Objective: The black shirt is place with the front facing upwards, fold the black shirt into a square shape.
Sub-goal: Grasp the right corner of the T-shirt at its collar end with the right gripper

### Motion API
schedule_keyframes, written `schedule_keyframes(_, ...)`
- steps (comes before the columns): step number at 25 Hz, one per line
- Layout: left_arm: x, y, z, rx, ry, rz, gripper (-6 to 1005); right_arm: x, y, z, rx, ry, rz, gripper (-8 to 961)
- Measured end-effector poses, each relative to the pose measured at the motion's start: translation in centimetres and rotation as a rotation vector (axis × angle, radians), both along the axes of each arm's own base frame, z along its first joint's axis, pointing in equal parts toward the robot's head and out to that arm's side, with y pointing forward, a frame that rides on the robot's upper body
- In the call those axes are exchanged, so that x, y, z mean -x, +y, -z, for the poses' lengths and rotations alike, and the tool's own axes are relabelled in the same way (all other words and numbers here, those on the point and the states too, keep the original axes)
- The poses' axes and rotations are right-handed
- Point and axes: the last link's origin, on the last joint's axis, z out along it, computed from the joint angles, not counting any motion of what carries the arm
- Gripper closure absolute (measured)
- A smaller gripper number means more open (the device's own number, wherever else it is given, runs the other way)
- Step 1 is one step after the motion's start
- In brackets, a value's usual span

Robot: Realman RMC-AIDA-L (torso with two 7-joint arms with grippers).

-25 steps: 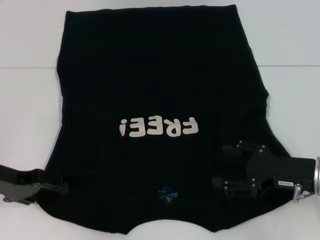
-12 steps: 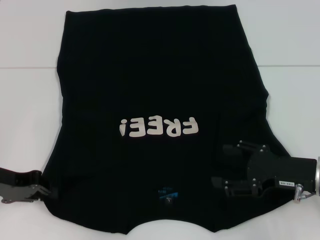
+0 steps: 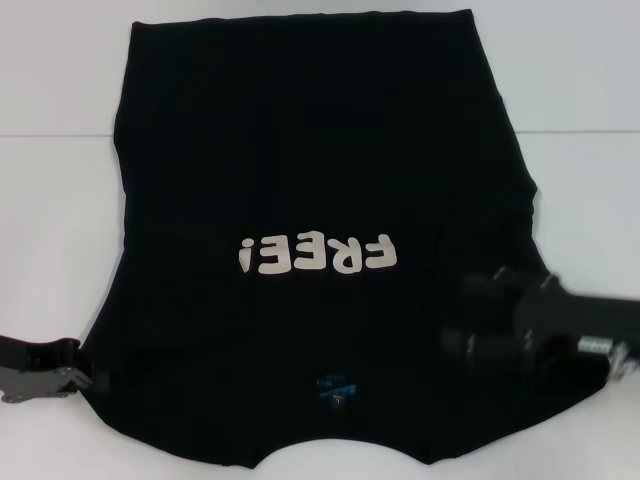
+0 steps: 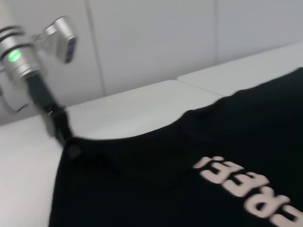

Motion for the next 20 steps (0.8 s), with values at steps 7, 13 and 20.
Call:
schedule_keyframes(7, -0.4, 0.2, -0.3, -0.008, -0.011, 0.070, 978, 0.5, 3.2, -8.3, 0.004, -0.035, 0.464, 50)
schedule_keyframes(13, -0.4, 0.3, -0.8, -0.030, -0.014, 0.124, 976, -0.9, 4.2, -12.9, 0.077, -0.102, 0.894, 53)
schedule_keyframes(20, -0.6, 0.5, -1.0, -0.037, -0.017, 0.156, 977, -2.1, 3.2, -11.6, 0.173, -0.181, 0.973, 57)
